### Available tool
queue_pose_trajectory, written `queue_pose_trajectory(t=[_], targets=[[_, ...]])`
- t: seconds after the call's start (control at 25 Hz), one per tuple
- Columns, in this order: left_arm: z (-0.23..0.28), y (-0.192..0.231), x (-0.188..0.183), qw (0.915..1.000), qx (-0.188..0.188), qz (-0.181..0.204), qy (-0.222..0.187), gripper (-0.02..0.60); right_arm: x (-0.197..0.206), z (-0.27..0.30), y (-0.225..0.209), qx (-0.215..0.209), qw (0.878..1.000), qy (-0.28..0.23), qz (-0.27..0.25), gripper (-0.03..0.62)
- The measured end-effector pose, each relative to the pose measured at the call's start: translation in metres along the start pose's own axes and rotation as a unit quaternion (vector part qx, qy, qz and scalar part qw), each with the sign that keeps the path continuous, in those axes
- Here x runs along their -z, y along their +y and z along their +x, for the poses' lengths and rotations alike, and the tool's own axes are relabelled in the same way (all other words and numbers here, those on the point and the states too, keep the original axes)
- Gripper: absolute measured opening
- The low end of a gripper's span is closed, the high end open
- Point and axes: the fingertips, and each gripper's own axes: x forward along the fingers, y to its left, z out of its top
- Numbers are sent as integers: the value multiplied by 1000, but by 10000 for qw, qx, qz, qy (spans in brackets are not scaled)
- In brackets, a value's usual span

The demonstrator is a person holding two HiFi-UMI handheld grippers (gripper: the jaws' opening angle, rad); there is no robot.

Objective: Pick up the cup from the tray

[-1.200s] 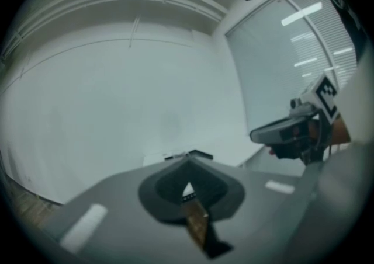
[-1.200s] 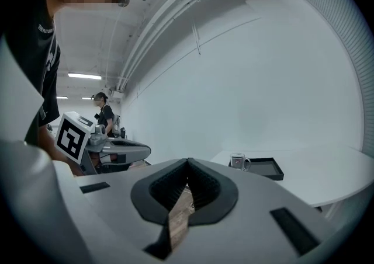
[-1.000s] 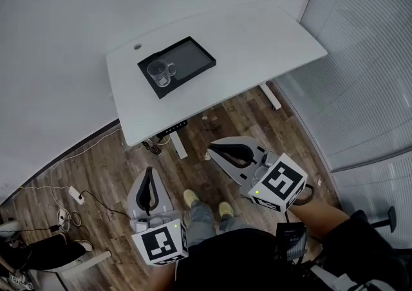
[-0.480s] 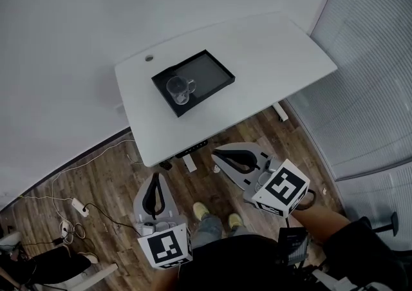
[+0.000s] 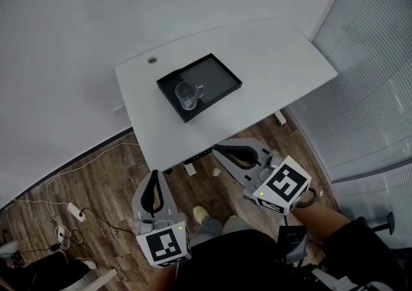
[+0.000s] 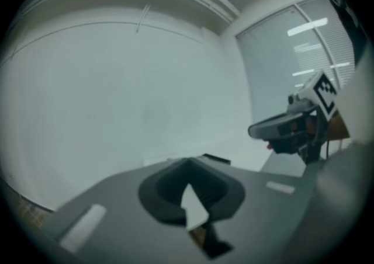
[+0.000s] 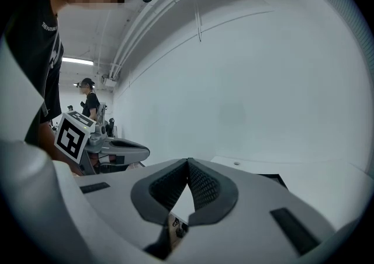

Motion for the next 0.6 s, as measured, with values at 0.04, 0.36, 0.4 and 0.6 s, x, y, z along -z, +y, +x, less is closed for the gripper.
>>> queue_pose_trajectory(t=[0.04, 0.36, 0.4, 0.6], targets=[[2, 2, 1, 10000, 24, -5, 1, 2, 0, 2, -1, 16, 10000, 12, -16, 5], [17, 8, 1, 9998, 219, -37, -6, 2, -2, 13, -8, 201, 9998, 72, -43, 5], [19, 7, 1, 9997, 243, -33, -1, 2, -3, 14, -10, 206, 9997, 73, -52, 5], [31, 3, -1, 9996, 267, -45, 14, 2, -6, 17, -22, 195, 9997, 52, -97, 5]])
